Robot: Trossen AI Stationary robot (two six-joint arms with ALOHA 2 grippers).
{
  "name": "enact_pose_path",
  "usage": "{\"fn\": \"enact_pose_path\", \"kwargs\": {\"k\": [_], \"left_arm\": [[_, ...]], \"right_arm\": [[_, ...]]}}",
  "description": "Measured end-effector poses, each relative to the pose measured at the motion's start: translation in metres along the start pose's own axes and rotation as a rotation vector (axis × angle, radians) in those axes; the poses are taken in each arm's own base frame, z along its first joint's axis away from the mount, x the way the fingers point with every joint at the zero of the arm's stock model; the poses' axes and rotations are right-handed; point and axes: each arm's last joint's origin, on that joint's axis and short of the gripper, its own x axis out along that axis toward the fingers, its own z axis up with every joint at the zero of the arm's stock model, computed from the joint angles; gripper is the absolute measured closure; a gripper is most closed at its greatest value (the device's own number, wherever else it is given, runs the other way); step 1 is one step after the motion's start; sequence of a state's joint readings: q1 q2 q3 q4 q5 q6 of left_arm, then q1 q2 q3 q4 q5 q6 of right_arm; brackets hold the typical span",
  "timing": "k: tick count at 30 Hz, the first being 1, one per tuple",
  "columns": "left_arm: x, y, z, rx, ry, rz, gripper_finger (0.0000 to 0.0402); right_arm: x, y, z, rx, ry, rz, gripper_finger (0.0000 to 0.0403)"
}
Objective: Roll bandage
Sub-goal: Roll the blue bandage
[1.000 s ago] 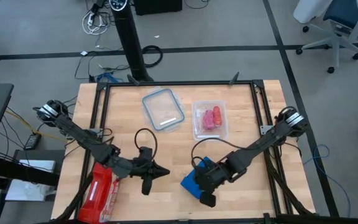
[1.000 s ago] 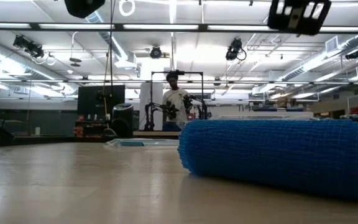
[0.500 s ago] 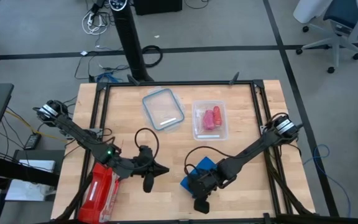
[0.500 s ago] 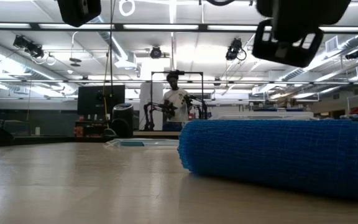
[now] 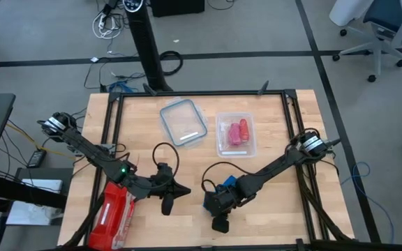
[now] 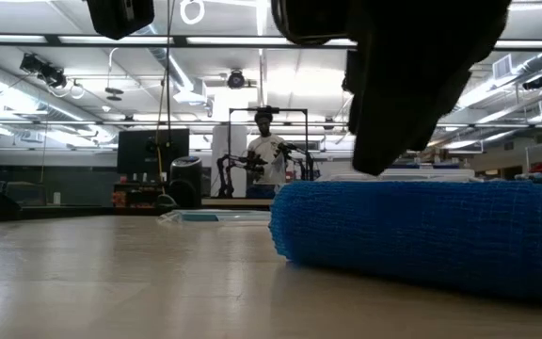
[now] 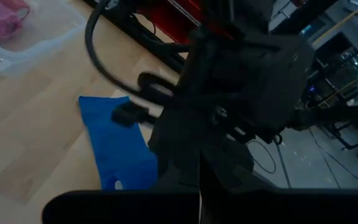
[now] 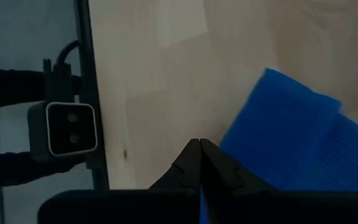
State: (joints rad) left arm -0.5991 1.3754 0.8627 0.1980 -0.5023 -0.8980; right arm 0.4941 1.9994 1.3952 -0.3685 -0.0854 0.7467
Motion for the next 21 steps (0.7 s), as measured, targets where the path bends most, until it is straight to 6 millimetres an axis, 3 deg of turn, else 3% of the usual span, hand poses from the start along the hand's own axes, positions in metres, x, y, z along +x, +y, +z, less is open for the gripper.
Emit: {"fn": "enact_pose_path", "kwargs": {"k": [9, 17, 19, 21], "left_arm": [[0.0, -0.002, 0.001, -0.009, -0.002, -0.02, 0.0401], [0.0, -0.003, 0.001, -0.013, 0.014, -0.04, 0.0401], [0.0, -0.003, 0.001, -0.015, 0.012, -0.043, 0.0401], [0.0, -0.003, 0.001, -0.018, 0.007, -0.049, 0.0401]], "right_arm": [[-0.002, -0.016, -0.004, 0.023, 0.111, -0.1, 0.0402], [-0.041, -0.042, -0.024, 0.179, 0.234, -0.51, 0.0402], [-0.056, -0.046, -0.025, 0.194, 0.267, -0.574, 0.0402], [-0.057, -0.049, -0.027, 0.168, 0.291, -0.591, 0.0401]]}}
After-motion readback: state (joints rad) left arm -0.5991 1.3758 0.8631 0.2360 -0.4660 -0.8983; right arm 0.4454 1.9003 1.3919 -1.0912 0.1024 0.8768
